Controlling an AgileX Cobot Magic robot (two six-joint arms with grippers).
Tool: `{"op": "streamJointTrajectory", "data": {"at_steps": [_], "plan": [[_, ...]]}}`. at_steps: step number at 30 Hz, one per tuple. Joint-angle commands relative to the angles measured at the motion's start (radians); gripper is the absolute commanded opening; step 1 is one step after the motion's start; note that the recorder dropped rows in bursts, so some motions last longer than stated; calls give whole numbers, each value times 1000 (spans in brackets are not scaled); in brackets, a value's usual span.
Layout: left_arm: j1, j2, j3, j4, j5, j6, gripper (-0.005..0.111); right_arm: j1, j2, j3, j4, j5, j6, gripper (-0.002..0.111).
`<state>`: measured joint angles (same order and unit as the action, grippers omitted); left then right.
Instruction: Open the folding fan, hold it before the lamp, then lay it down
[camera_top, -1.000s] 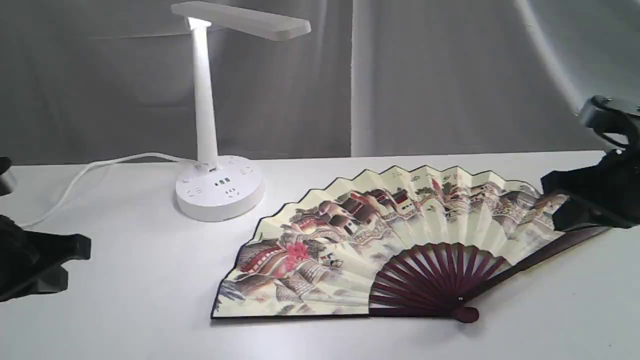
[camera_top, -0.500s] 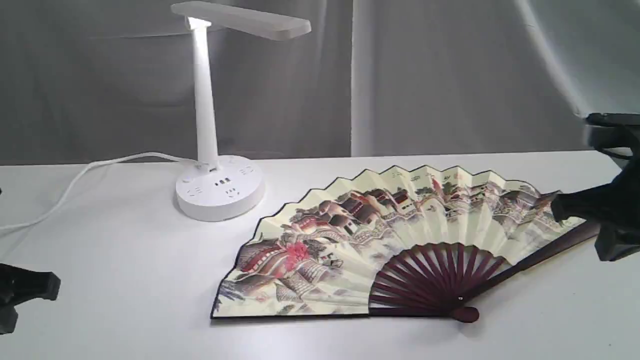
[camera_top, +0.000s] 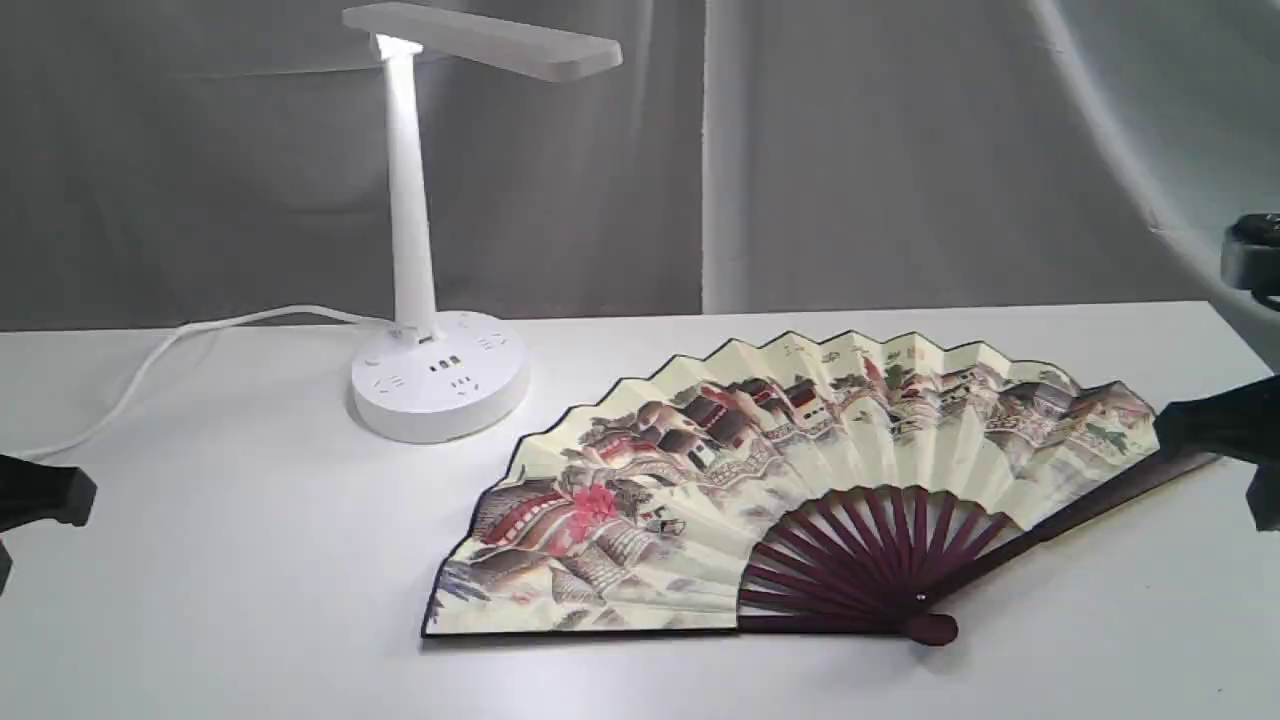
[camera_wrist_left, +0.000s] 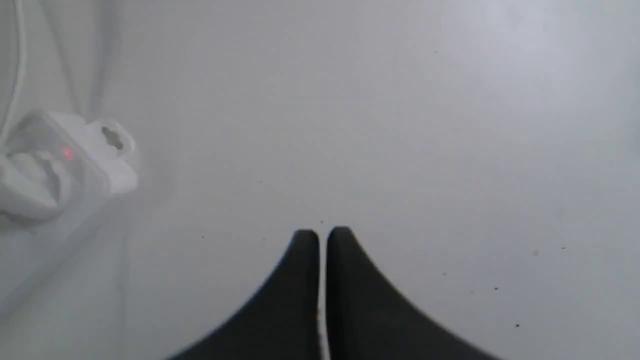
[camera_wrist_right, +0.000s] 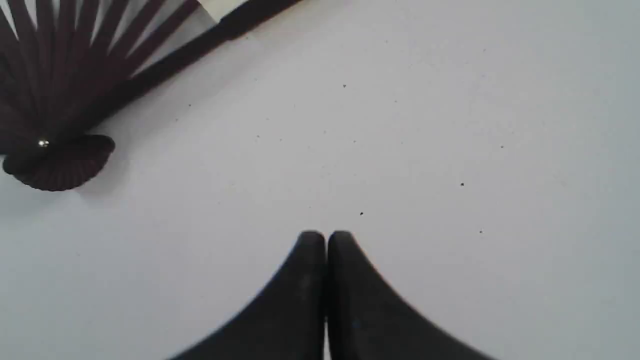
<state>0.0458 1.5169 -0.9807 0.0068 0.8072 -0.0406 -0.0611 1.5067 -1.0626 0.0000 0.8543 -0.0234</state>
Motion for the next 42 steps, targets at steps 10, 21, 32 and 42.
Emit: {"op": "streamJointTrajectory", "data": {"at_steps": [10,21,32,42], "plan": [[-46,-18,-7,62,9,-3,0,2,-62,43,-11,9,-29,0],[-46,-89,-7,55,-2,-3,0,2,-105,88,-14,-27,-57,0],[-46,-229,-7,55,2,-3,0,5,-246,88,-7,-23,-57,0],[-46,-444,-7,55,5,-10,0,66,-467,88,-11,-11,-57,0]]}}
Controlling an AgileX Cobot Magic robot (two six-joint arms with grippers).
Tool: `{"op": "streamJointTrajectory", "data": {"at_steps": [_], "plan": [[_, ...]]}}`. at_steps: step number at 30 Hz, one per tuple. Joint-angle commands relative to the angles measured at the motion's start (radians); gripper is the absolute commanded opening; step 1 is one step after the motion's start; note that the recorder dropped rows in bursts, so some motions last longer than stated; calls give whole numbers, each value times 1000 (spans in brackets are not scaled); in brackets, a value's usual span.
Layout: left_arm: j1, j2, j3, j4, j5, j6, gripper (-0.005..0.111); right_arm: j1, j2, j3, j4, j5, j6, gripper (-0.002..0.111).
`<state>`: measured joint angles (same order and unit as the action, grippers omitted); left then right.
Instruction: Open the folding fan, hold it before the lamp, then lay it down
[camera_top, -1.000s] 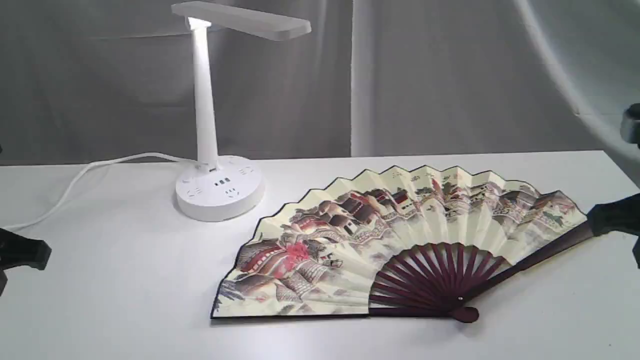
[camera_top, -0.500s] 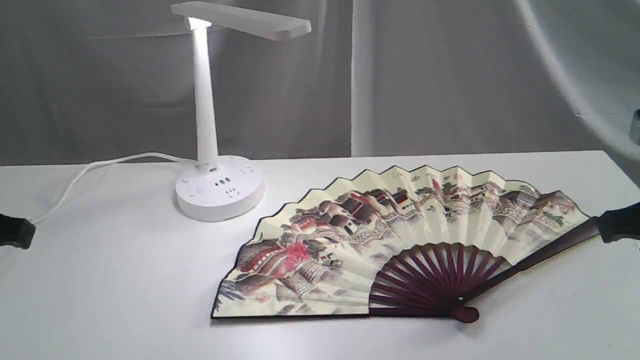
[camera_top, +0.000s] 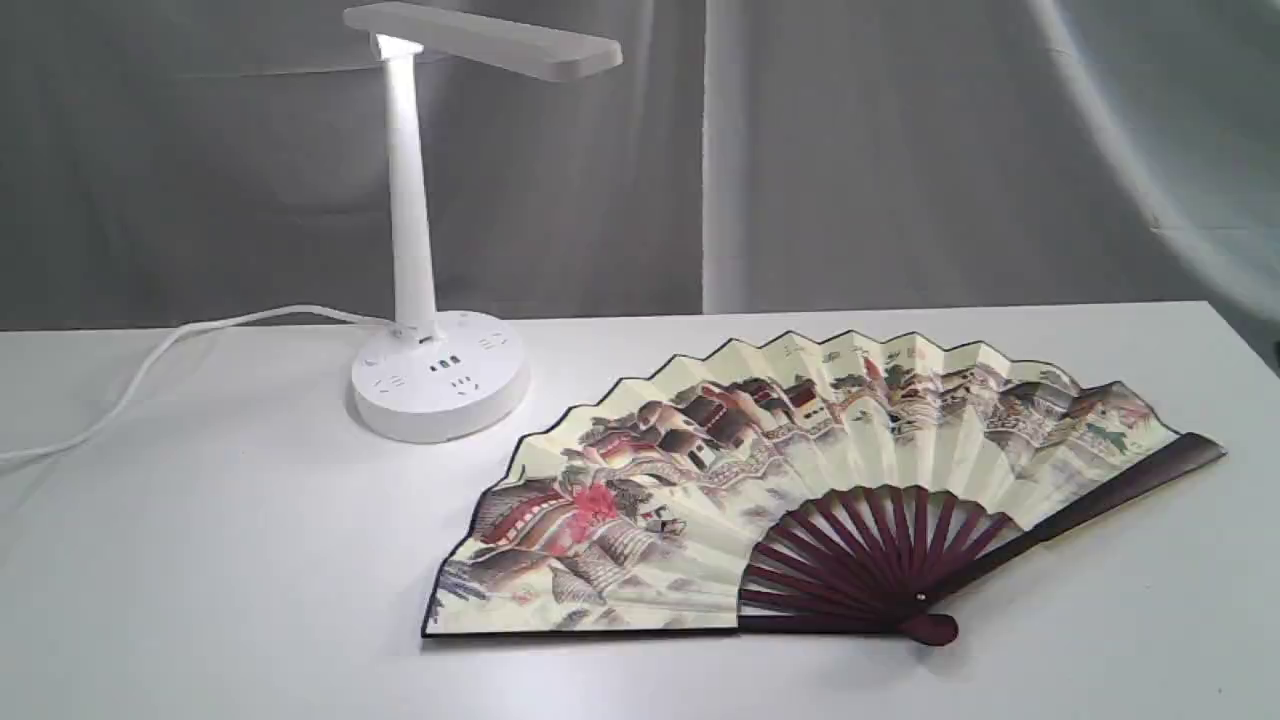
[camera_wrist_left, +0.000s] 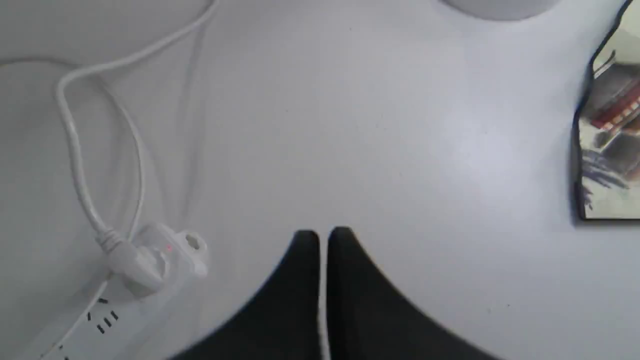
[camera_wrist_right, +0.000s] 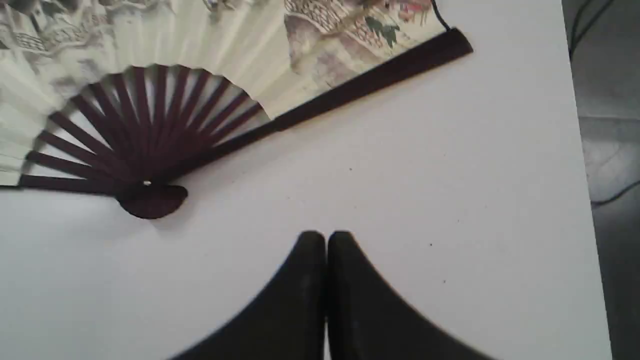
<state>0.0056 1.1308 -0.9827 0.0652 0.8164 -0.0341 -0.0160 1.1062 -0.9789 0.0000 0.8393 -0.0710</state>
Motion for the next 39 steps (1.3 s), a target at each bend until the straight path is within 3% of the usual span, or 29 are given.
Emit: {"op": "streamJointTrajectory", "data": {"at_steps": [1,18,24,39], "plan": [[-6,-84,-4,-6,-5,-17,0,27,-86,4,-11,4,-10,0],[-6,-567,-4,-71,-2,-17,0,27,-446,4,-26,39,-3,0],[-6,-733,-4,-71,43,-17,0,27,-608,4,-122,113,78,0],[-6,-1018,-4,-75,44,-17,0,27,-1000,4,-183,198,42,0]]}}
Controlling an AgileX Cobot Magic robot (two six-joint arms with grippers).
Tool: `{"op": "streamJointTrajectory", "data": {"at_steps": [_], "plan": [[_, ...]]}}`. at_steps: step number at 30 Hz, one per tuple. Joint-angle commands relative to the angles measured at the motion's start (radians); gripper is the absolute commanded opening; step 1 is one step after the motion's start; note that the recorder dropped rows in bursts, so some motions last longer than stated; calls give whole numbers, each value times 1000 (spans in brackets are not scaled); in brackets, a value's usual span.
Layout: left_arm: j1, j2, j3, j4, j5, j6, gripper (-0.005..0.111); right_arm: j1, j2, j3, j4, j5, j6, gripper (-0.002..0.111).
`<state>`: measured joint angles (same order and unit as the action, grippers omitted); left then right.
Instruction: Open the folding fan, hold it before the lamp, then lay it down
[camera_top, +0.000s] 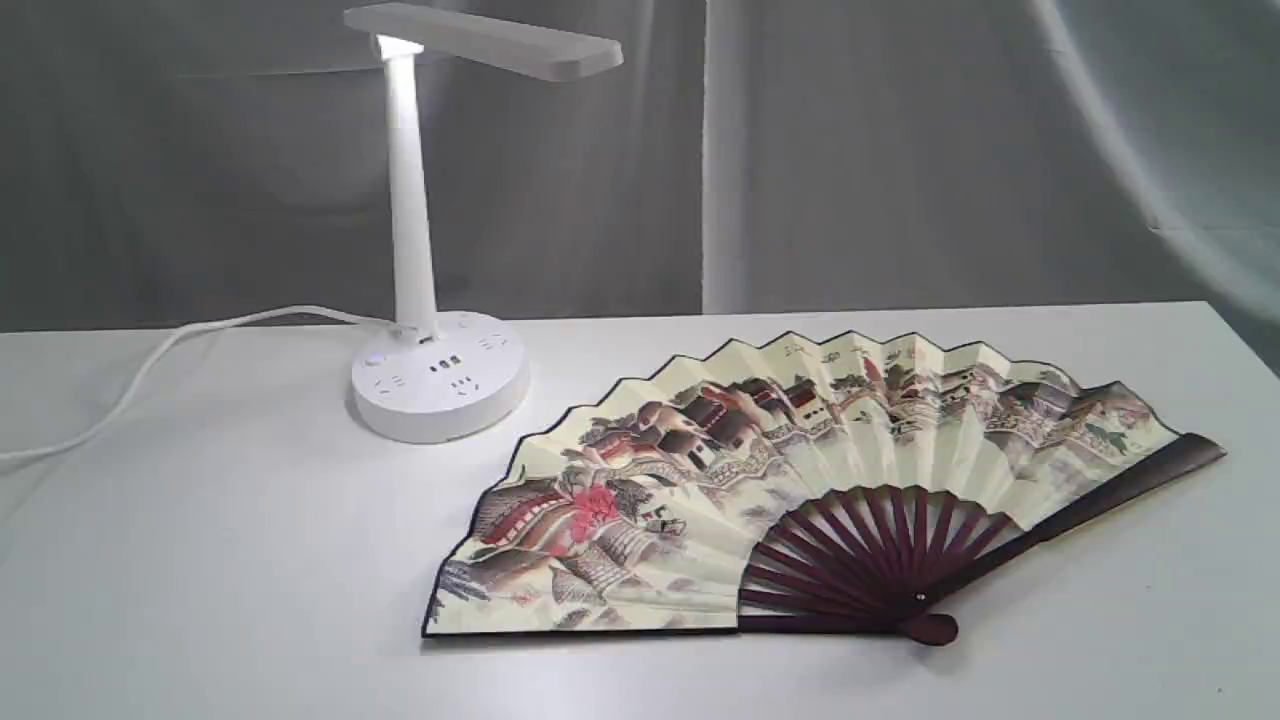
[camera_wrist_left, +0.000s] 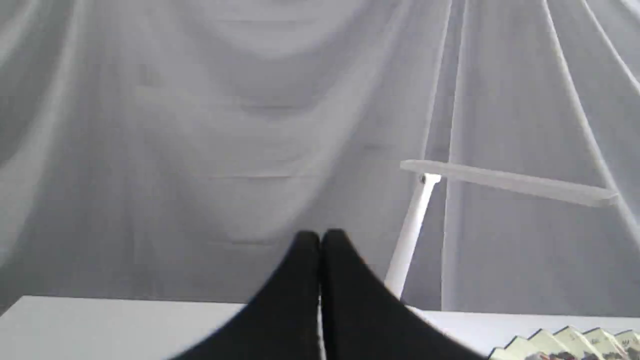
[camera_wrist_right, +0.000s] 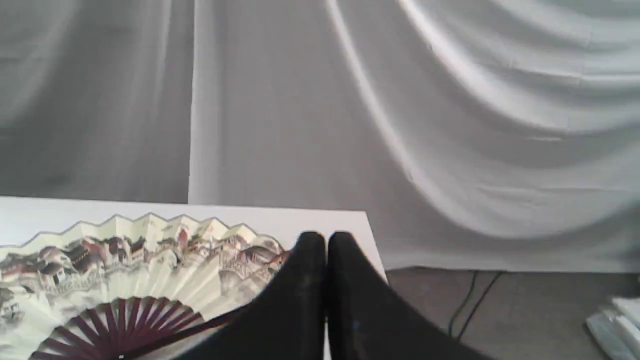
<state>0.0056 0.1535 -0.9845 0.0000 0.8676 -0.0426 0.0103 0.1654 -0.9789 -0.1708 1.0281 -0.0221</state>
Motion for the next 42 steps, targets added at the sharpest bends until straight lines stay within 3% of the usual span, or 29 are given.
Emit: {"op": "streamJointTrajectory", "data": {"at_steps": [1,11,17,26,37,42], "plan": [[-6,-59,-3,-10,-7,-8,0,1,-85,4,-17,9,-7,0],[-5,-153,2,-7,-9,-3,0,1,-165,2,-66,56,-24,0],[-5,-153,76,-20,-55,-3,0,1,-165,43,-26,-9,-27,0],[-6,-153,399,-11,-401,-6,0,1,-165,306,62,-234,-27,0],[-6,-153,739,6,-619,-8,0,1,-165,641,59,-548,-27,0],[-6,-153,863,6,-814,-8,0,1,-165,748,65,-706,-22,0]]}}
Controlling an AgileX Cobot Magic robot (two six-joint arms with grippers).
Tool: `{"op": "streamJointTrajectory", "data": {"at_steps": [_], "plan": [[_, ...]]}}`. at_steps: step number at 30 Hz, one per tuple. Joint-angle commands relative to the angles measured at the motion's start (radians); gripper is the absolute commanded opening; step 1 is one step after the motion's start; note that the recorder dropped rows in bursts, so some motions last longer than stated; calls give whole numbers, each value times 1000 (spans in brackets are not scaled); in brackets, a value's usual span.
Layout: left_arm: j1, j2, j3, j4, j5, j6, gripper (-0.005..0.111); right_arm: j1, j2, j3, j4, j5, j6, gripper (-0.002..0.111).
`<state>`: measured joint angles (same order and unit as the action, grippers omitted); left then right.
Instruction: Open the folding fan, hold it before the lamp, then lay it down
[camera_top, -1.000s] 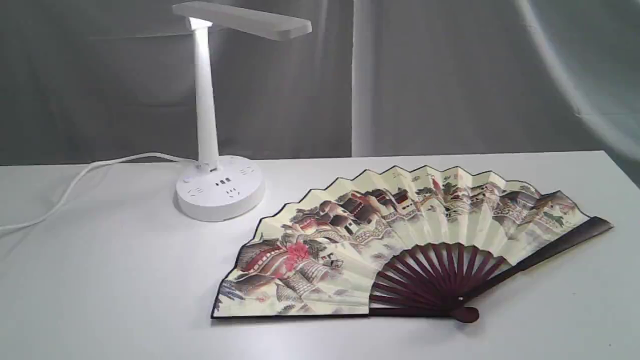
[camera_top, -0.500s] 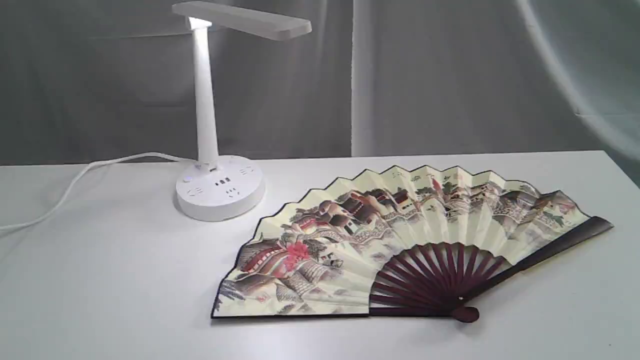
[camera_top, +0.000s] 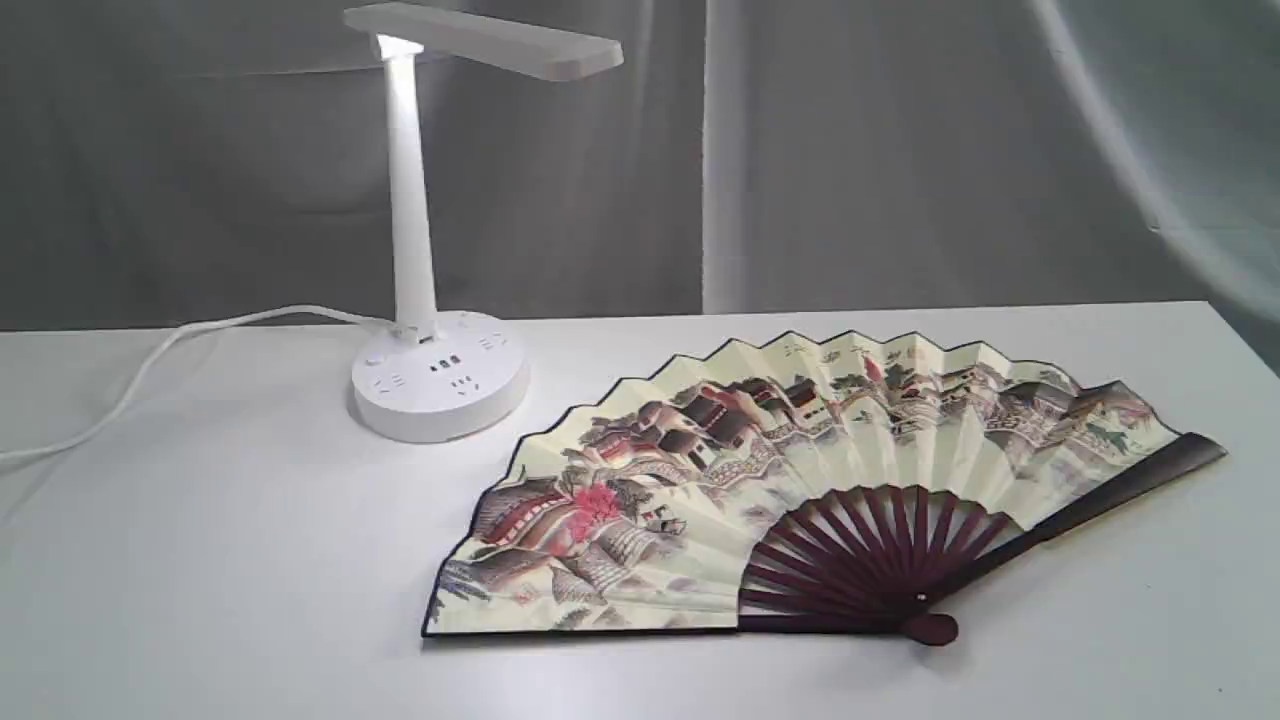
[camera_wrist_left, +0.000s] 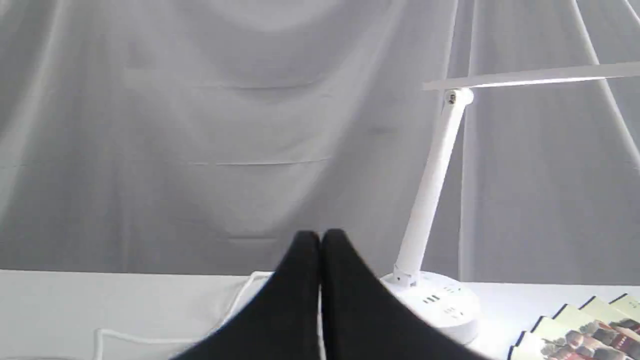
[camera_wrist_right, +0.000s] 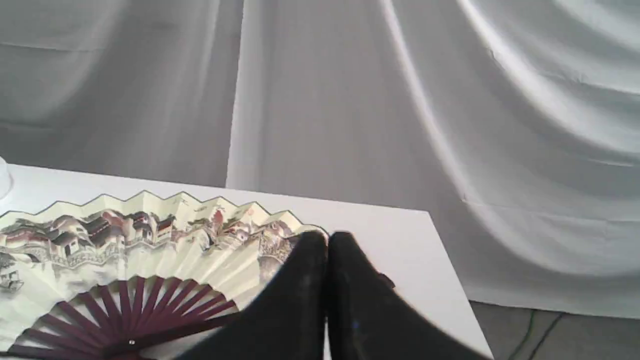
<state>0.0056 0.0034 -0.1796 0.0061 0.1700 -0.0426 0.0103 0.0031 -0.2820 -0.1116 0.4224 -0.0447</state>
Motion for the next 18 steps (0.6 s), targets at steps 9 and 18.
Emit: {"op": "streamJointTrajectory", "data": {"at_steps": [9,18], "plan": [[-6,-3,180,3,-210,-2,0,1,-3,198,72,-273,1,0],[-6,-3,180,4,-86,-4,0,1,-3,282,76,-220,1,0]]}}
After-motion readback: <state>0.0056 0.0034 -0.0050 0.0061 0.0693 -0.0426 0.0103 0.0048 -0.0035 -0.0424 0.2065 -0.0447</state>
